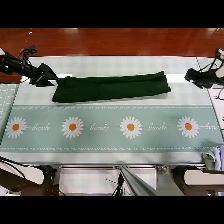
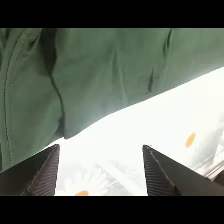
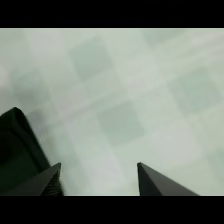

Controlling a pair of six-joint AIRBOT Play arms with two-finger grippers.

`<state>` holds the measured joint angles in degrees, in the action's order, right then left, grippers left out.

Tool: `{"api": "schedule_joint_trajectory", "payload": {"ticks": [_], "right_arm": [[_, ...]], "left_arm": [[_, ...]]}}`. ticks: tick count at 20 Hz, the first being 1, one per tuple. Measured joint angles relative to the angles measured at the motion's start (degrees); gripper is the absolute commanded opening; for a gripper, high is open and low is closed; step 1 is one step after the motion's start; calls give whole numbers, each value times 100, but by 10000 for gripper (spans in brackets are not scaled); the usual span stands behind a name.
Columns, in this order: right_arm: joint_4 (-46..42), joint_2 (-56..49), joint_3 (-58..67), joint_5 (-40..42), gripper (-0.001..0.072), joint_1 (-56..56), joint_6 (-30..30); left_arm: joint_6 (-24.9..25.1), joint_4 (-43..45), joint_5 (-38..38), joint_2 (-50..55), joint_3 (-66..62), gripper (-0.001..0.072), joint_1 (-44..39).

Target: Fold the shirts.

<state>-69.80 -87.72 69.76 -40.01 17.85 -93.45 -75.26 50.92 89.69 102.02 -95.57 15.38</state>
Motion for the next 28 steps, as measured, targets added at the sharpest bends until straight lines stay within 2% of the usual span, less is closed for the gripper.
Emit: {"api": "schedule_joint_trajectory", "payload": {"ticks": [2, 4, 7, 12, 13, 14, 15, 18, 19, 20, 21, 22, 23, 24, 28], "right_arm": [[1272, -243, 0, -125, 539, 254, 398], [2048, -483, 0, -221, 539, 323, 667], [2614, -822, 0, -286, 536, 186, 861], [3012, -1196, 9, -321, 515, -367, 870], [3038, -1231, 11, -363, 385, -507, 837], [3036, -1263, 7, -396, 184, -627, 804], [2975, -1290, -2, -446, 20, -739, 778], [3206, -1220, -4, -529, 21, -909, 887], [3383, -1093, 0, -568, 21, -920, 1060], [3504, -927, 0, -557, 21, -925, 1228], [3576, -693, 0, -588, 21, -911, 1388], [3624, -404, 0, -599, 21, -896, 1510], [3593, -118, 0, -632, 21, -887, 1596], [3530, 219, 0, -686, 21, -883, 1668], [3091, 1521, 0, -1067, 21, -933, 1740]], "left_arm": [[2, 0, -105, -9, -4, 606, -37], [2, -24, -146, -15, -4, 606, -83], [9, -118, -302, -20, -4, 606, -144], [22, -352, -516, -20, -4, 605, -232], [22, -385, -588, -20, -4, 604, -249], [22, -420, -610, -20, -4, 591, -260], [22, -466, -619, -20, -4, 589, -273], [0, -710, -702, -26, -7, 580, -289], [-33, -804, -702, -39, -7, 448, -293], [-94, -940, -702, -55, -7, 407, -299], [-144, -1093, -704, -81, -7, 190, -319], [-151, -1241, -728, -120, -7, 125, -354], [-142, -1421, -732, -162, -7, 111, -420], [-96, -1587, -750, -201, -7, 36, -509], [310, -2424, -848, -295, -7, 33, -1174]]}}
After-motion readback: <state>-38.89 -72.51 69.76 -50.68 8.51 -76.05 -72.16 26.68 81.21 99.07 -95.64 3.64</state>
